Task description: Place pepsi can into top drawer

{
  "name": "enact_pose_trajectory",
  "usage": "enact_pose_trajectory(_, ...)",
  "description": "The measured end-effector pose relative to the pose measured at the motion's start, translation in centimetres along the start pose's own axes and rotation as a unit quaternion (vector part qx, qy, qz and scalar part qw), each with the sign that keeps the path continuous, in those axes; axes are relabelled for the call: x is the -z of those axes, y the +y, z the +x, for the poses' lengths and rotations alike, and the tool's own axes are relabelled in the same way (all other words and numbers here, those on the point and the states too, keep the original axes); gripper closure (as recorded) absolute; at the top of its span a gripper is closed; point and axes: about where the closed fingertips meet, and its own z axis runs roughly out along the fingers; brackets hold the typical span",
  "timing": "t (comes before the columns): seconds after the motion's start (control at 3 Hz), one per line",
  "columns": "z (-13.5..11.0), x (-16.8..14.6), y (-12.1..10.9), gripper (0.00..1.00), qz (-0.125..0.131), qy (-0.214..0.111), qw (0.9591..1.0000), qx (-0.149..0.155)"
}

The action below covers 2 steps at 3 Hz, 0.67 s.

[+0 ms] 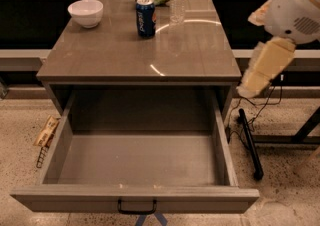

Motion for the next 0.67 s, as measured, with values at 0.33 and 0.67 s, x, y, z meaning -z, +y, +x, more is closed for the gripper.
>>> enact_pose_trajectory(0.33,-6.2,-3.0,-2.5,0.00,-0.016,-0.101,0.9948,-0.004)
enact_pose_trajectory(0.67,-11.5,-6.0,-4.4,0.00,-0.035,-0.186,0.9817,-0.017)
